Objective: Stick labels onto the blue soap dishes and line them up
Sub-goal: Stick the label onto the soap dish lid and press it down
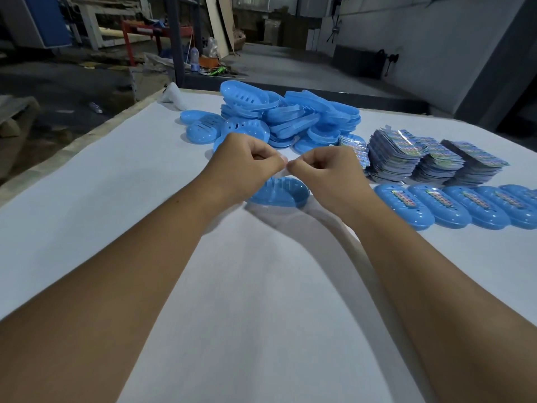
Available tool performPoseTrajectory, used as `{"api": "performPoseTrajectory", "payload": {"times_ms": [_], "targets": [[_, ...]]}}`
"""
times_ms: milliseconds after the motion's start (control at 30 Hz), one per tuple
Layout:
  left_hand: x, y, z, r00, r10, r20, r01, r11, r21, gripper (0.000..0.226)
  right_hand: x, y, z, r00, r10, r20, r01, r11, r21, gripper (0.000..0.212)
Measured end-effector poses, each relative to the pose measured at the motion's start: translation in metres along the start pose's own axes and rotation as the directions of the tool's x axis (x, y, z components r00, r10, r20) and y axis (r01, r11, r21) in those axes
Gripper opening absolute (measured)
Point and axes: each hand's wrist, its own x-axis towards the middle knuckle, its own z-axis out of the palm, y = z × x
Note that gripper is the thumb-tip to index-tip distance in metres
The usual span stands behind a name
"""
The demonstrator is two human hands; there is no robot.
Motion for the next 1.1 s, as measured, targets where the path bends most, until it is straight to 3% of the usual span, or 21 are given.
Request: {"api": "performPoseTrajectory", "payload": {"times_ms": [433, 600, 833, 1100], "targets": [[0.000, -0.002, 0.000, 0.996, -0.083, 0.015, 0.083, 0.996, -0.028, 0.015, 0.003, 0.003, -0.001, 0.999, -0.044, -0.014, 0.045, 0.997, 0.060, 0.020], [0.003, 0.000, -0.002, 0.991, -0.131, -0.042, 0.128, 0.990, -0.058, 0.019, 0.004, 0.003, -0.002, 0.997, -0.077, 0.026, 0.075, 0.995, 0.072, 0.015], [0.004, -0.002, -0.003, 0.983, -0.164, -0.083, 0.159, 0.986, -0.058, 0.017, 0.009, 0.011, -0.004, 0.991, 0.119, -0.062, -0.119, 0.993, 0.004, 0.023], [0.006, -0.006, -0.001, 0.974, -0.214, -0.069, 0.209, 0.976, -0.068, 0.018, 0.011, 0.012, -0.005, 0.984, 0.172, -0.052, -0.169, 0.984, 0.059, 0.035]]}}
